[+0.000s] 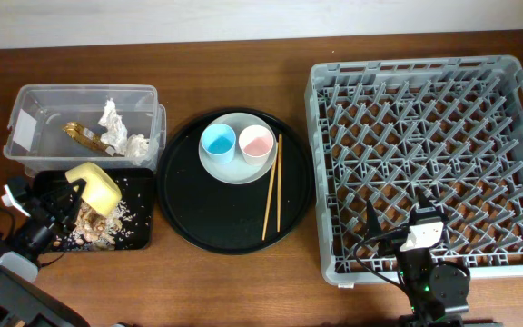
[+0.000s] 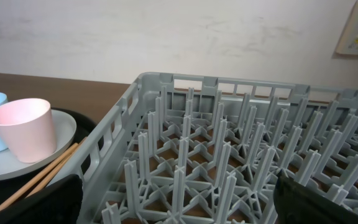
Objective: Sort waste into correct bins and load items into the dishwasher rack
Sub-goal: 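Tip the yellow bowl over the black tray to dump rice and shells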
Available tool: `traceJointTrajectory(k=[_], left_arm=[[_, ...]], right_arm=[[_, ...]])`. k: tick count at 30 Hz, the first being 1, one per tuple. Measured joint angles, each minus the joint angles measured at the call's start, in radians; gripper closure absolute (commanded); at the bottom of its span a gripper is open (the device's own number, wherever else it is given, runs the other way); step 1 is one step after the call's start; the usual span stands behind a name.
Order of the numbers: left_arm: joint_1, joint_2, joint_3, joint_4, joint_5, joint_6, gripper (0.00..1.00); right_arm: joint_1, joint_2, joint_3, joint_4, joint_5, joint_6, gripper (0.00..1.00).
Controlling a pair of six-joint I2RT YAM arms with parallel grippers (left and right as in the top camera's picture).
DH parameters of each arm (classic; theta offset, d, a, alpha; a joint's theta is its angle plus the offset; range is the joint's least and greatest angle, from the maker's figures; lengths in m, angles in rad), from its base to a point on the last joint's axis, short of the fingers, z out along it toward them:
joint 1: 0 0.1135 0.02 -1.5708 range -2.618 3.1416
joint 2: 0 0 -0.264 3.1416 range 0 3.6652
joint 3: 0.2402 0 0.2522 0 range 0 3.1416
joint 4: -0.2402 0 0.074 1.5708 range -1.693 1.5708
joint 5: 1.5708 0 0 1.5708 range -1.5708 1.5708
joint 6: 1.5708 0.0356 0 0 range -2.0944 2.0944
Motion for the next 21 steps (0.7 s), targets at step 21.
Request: traceJointTrajectory(k=[21], left_arm=[[-0.054,-0.091,0.004,0.287,0.006,-0.266,0.7]], right_arm=[[0.0,0.0,0.0,0.0,0.0,0.0,0.02]])
